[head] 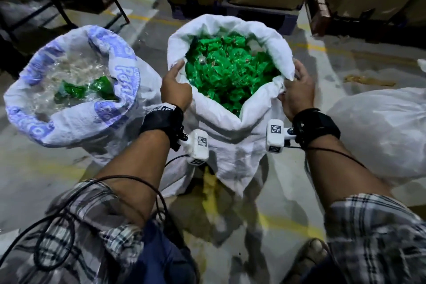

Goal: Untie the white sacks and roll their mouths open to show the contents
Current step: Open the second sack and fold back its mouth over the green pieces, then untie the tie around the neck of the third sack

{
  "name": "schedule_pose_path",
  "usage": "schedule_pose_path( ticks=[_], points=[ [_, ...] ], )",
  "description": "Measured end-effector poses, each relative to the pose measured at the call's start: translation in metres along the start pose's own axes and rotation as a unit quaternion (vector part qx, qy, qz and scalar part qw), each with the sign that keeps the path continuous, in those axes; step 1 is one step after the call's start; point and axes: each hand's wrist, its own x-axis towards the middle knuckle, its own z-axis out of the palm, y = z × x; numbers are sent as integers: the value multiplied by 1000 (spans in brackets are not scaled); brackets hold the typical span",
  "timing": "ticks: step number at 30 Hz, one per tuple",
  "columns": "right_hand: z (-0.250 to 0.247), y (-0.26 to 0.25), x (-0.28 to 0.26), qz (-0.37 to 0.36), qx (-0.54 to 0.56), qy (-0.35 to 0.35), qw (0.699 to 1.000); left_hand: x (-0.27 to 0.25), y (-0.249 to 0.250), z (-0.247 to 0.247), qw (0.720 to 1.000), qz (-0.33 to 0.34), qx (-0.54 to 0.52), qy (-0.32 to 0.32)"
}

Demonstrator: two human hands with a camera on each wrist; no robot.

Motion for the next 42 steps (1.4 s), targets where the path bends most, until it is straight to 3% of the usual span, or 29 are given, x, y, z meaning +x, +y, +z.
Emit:
schedule_pose_path(
  ticks=[2,8,12,15,18,21,25,28,34,39,42],
  points=[
    [-3,19,6,13,-17,22,1000,0,-8,4,999,-32,22,-6],
    [-23,40,13,51,-87,58,993,2,-10,19,998,-25,36,-46],
    [-29,40,12,92,-142,36,985,-2,-3,28,987,-39,135,-77],
    [-42,34,6,100,-160,48,981,-17,14,38,957,-82,266,-74],
    [-63,25,0,93,-217,76,969,-42,38,56,935,3,352,-37],
    [-95,10,-10,62,-305,70,948,-74,56,90,927,99,347,-98],
    [-155,-20,-28,1,-442,68,894,-130,63,142,894,155,342,-245],
    [-208,-37,-35,-14,-480,114,870,-163,68,175,879,166,315,-318],
    [-290,-38,-24,17,-567,195,800,-207,74,236,870,166,264,-383],
    [-326,-20,2,60,-563,210,797,-205,53,272,848,169,265,-426],
    [-331,-7,19,68,-573,203,791,-191,38,283,855,167,271,-410]
  ],
)
